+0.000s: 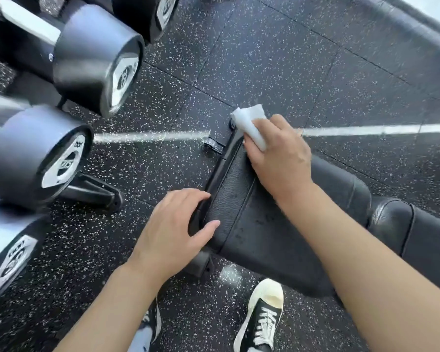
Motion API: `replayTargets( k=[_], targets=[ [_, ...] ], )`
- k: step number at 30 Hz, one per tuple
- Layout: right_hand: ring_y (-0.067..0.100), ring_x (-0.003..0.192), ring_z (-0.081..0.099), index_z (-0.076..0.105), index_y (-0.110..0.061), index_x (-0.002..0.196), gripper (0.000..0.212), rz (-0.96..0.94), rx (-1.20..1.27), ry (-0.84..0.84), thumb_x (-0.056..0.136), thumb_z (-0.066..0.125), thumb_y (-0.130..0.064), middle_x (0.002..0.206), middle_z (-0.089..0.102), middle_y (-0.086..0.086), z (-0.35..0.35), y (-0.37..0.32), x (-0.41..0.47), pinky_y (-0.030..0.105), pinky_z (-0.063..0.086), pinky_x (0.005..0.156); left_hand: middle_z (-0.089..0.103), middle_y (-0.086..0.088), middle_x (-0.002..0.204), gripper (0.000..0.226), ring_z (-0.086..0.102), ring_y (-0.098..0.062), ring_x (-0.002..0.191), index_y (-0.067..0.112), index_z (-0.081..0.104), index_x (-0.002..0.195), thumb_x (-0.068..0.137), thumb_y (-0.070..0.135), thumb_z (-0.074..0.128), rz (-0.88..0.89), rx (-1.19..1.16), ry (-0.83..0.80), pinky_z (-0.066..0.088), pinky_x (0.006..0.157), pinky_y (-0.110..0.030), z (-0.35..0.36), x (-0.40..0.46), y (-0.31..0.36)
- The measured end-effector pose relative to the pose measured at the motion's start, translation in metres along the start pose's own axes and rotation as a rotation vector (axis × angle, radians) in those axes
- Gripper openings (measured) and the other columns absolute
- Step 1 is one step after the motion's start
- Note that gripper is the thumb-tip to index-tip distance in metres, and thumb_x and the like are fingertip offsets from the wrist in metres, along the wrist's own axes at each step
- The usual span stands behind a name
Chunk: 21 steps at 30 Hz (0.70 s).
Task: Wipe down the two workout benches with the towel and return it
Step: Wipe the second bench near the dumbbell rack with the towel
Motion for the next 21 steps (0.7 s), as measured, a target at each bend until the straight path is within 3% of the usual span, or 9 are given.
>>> replayTargets(
  k=[3, 7, 9, 11, 13, 15, 16, 19, 21],
  targets=[
    [0.024, 0.078, 0.057, 0.064, -0.017, 0.088, 0.016, -0.164, 0.057, -0.095, 0.087, 0.065, -0.034, 0.085, 0.053, 0.000, 0.013, -0.043, -0.057, 0.031, 0.041, 0.055, 0.054, 0.027, 0.130, 0.049, 0.045, 0.001, 0.130, 0.035, 0.057, 0.133, 0.089, 0.056, 0.066, -0.019, -0.084, 0.014, 0.033, 0.109, -0.016, 0.005, -0.009, -0.013],
    [0.021, 0.068, 0.054, 0.070, -0.017, 0.091, 0.015, -0.459, 0.067, -0.287, 0.086, 0.067, -0.031, 0.080, 0.052, 0.000, 0.017, -0.067, -0.122, 0.034, 0.043, 0.046, 0.054, 0.031, 0.121, 0.051, 0.047, 0.003, 0.124, 0.042, 0.057, 0.124, 0.077, 0.054, 0.073, -0.025, -0.147, -0.018, 0.035, 0.101, -0.011, 0.010, -0.022, -0.024],
    [0.022, 0.069, 0.058, 0.072, -0.017, 0.092, 0.022, -0.531, -0.008, -0.276, 0.084, 0.078, -0.037, 0.080, 0.056, 0.001, 0.011, -0.058, -0.110, 0.033, 0.041, 0.046, 0.052, 0.032, 0.124, 0.054, 0.047, 0.001, 0.127, 0.041, 0.056, 0.128, 0.080, 0.061, 0.071, -0.023, -0.137, -0.036, 0.036, 0.104, -0.014, 0.012, -0.027, -0.027],
    [0.024, 0.073, 0.064, 0.073, -0.018, 0.088, 0.025, -0.534, -0.096, -0.141, 0.084, 0.080, -0.041, 0.080, 0.061, 0.002, 0.005, -0.042, -0.069, 0.032, 0.046, 0.048, 0.046, 0.035, 0.132, 0.059, 0.041, 0.004, 0.134, 0.041, 0.054, 0.134, 0.083, 0.066, 0.067, -0.031, -0.128, -0.031, 0.031, 0.109, -0.015, 0.010, -0.026, -0.026],
    [0.023, 0.076, 0.065, 0.071, -0.020, 0.082, 0.025, -0.518, -0.335, 0.027, 0.093, 0.067, -0.042, 0.078, 0.059, 0.000, 0.003, -0.025, -0.017, 0.032, 0.049, 0.055, 0.044, 0.037, 0.134, 0.059, 0.038, 0.007, 0.136, 0.040, 0.053, 0.137, 0.085, 0.066, 0.066, -0.031, -0.127, -0.014, 0.027, 0.109, -0.013, 0.007, -0.019, -0.023],
    [0.026, 0.081, 0.059, 0.064, -0.014, 0.084, 0.037, -0.314, -0.365, 0.019, 0.099, 0.048, -0.045, 0.082, 0.048, 0.000, 0.004, 0.001, 0.029, 0.036, 0.044, 0.061, 0.046, 0.035, 0.133, 0.057, 0.039, 0.007, 0.133, 0.039, 0.054, 0.136, 0.086, 0.063, 0.067, -0.030, -0.128, -0.011, 0.026, 0.105, -0.006, 0.006, -0.010, -0.018],
    [0.028, 0.081, 0.056, 0.060, -0.012, 0.086, 0.038, -0.217, -0.311, 0.003, 0.101, 0.048, -0.045, 0.085, 0.044, 0.000, 0.007, 0.014, 0.039, 0.035, 0.038, 0.063, 0.047, 0.034, 0.132, 0.057, 0.039, 0.008, 0.132, 0.039, 0.055, 0.136, 0.086, 0.063, 0.068, -0.036, -0.133, -0.008, 0.025, 0.104, -0.003, 0.006, -0.006, -0.016],
    [0.030, 0.077, 0.058, 0.060, -0.013, 0.088, 0.028, -0.043, -0.131, 0.039, 0.098, 0.064, -0.039, 0.087, 0.051, 0.004, 0.006, 0.011, 0.019, 0.035, 0.038, 0.062, 0.051, 0.033, 0.130, 0.059, 0.042, 0.005, 0.128, 0.040, 0.057, 0.134, 0.083, 0.067, 0.066, -0.057, -0.163, -0.001, 0.031, 0.101, -0.008, 0.007, 0.001, -0.015],
    [0.029, 0.076, 0.062, 0.062, -0.020, 0.099, 0.022, -0.227, -0.072, 0.043, 0.091, 0.073, -0.037, 0.089, 0.058, 0.006, 0.004, -0.025, -0.029, 0.037, 0.048, 0.058, 0.053, 0.031, 0.129, 0.063, 0.045, 0.002, 0.127, 0.039, 0.059, 0.133, 0.079, 0.070, 0.067, -0.069, -0.202, -0.001, 0.033, 0.103, -0.011, 0.007, 0.001, -0.017]
  ],
)
Point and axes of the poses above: each hand's wrist, its own x-axis towards the middle knuckle, its own z-axis out of the palm, y = z × x, the point moved 5 cm from there along x, towards the middle knuckle
